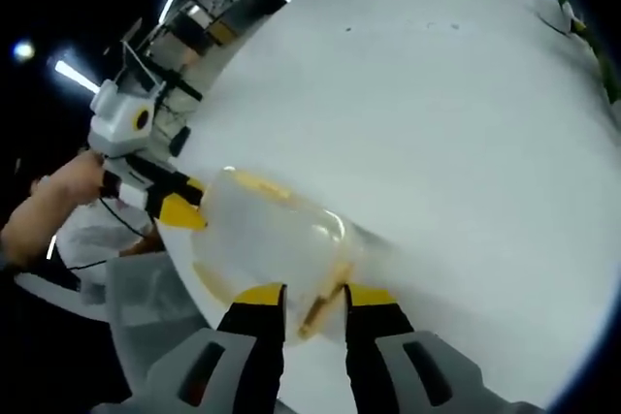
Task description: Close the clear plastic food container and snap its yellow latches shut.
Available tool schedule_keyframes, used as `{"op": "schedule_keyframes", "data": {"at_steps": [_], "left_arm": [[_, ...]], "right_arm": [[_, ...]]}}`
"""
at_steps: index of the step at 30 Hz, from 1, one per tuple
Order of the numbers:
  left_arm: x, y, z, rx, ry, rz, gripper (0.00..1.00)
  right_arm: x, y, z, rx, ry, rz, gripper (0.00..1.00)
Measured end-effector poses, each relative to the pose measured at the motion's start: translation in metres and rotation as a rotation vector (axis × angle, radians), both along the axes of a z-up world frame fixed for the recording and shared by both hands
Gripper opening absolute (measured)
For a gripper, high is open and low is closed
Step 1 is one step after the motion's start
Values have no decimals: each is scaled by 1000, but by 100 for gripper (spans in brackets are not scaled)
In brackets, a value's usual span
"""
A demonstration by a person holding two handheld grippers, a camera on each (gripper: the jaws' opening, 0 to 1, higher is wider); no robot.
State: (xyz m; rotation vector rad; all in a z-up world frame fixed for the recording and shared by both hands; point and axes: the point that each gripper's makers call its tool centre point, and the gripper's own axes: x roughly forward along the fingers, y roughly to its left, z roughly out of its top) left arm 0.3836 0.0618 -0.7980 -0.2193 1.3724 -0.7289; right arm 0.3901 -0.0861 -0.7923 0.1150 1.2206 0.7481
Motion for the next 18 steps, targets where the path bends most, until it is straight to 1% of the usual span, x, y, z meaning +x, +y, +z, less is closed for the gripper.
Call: {"op": "schedule_keyframes", "data": {"at_steps": [4,6,7,8,9,11,12,15,18], "left_arm": [[-5,-1,1,11,-26,-50,30],[-6,-1,2,14,-34,-59,30],[-6,-1,3,13,-39,-63,31],[-6,0,3,10,-42,-64,32],[-6,0,5,9,-44,-60,33],[-4,2,4,13,-52,-62,36],[-4,4,3,22,-57,-67,38],[-2,12,3,61,-95,-96,40],[2,14,7,68,-122,-104,40]], "right_arm": [[-1,0,0,6,-2,-6,22],[-1,1,1,5,-12,-2,22],[1,0,1,2,-23,-4,21],[4,0,3,-2,-48,4,21],[4,0,3,0,-55,8,22],[5,0,3,-4,-65,11,31],[6,0,4,-7,-72,16,32],[11,-1,10,-22,-112,20,29],[15,0,16,-16,-145,45,29]]}}
